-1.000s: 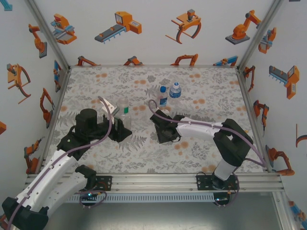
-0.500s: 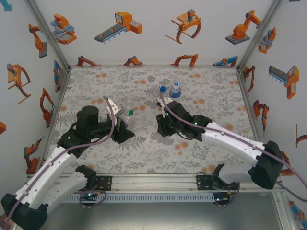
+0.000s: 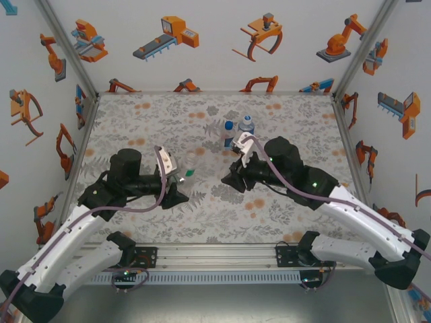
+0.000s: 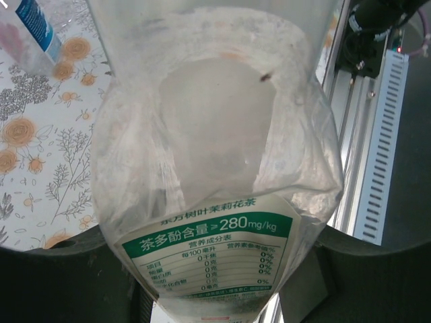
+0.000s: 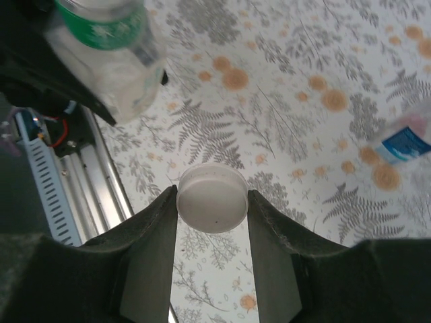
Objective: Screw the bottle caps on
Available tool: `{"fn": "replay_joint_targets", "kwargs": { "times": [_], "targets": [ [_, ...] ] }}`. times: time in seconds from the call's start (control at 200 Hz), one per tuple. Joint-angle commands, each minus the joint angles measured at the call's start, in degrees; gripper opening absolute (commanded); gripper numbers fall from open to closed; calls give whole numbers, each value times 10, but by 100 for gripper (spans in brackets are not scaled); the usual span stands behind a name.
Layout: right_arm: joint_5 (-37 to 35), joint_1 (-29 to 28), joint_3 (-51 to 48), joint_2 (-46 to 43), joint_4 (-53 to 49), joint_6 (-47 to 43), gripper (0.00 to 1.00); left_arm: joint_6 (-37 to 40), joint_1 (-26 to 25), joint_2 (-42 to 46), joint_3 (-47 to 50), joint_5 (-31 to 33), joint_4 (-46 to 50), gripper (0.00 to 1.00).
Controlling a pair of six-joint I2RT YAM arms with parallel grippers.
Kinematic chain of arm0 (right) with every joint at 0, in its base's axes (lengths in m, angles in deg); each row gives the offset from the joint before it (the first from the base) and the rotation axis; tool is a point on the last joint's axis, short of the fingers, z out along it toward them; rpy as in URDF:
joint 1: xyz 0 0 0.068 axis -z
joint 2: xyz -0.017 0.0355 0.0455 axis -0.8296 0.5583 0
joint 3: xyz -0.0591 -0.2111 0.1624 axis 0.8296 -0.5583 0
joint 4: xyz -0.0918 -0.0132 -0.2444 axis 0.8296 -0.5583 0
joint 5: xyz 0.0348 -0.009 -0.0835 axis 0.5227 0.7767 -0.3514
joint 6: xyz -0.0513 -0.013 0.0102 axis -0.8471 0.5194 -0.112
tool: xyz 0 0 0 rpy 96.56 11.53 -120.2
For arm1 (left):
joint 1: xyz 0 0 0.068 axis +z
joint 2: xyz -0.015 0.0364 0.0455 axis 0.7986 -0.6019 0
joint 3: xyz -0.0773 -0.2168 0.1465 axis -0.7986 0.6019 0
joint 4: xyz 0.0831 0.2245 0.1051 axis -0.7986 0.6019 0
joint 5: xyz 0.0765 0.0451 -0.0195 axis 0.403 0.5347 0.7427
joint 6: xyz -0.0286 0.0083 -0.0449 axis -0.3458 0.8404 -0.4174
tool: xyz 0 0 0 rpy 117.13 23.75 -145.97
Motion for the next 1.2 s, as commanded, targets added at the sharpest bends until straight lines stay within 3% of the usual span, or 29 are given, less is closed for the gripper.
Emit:
{"fn": "replay_joint_targets", "kwargs": {
  "times": [0.0,0.265,0.556,0.841,1.197],
  "targets": [
    [73,-3,23,-14,22,-33,16,65,-9,7,-25,-20,42,9],
    [144,-4,48,-10,25,-47,15,95,-34,-20,-42,0,85,7],
    [183,-3,68,2,23,-53,10,105,-98,-66,-65,44,112,6],
    [202,-4,78,10,-3,-62,9,112,-143,-100,-81,64,120,6],
    [200,-5,94,26,-46,-76,9,115,-156,-119,-90,68,122,6]
  ]
}}
